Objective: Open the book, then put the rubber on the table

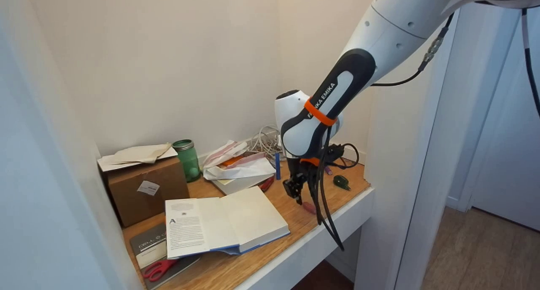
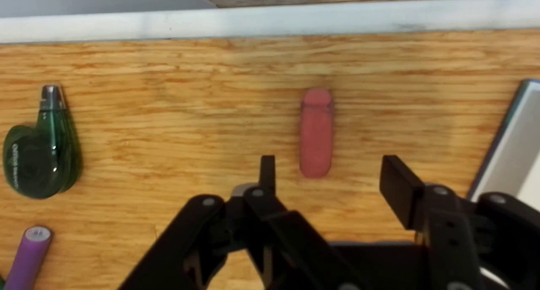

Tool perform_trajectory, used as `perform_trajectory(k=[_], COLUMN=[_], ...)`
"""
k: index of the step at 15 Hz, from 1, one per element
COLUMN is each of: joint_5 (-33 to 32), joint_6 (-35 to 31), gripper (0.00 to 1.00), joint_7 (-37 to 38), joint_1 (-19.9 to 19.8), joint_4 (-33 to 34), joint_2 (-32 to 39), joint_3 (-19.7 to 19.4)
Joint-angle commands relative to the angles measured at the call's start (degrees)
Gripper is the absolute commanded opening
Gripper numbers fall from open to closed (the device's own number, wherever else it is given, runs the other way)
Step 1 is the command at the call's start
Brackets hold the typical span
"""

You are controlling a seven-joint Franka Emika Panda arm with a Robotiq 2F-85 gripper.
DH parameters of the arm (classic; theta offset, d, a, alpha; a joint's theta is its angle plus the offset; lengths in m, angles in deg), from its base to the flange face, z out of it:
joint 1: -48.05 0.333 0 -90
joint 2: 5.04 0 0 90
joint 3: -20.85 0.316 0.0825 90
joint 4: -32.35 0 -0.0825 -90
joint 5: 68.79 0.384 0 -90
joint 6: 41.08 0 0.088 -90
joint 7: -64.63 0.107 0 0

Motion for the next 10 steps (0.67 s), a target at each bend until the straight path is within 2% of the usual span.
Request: perform_trajectory(k=[1, 2, 4, 7, 10], joint_5=[2.0, 2.8, 5.1, 12.0, 16.8], joint_6=[4.2, 5.6, 8.0, 13.3, 16.2], gripper=[0.96, 1.00, 1.00, 1.00, 1.00], joint_7=[-1.4, -2.4, -4.7, -10.5, -14.6], joint_1=[-0.7, -1.2, -2.1, -3.6, -4.1], joint_4=[-2.0, -1.9, -1.9, -1.0, -0.9], joint_2=[-8.7, -10.9, -14.8, -19.8, -23.4], joint_3=[2.4, 3.4, 5.5, 9.0, 10.6])
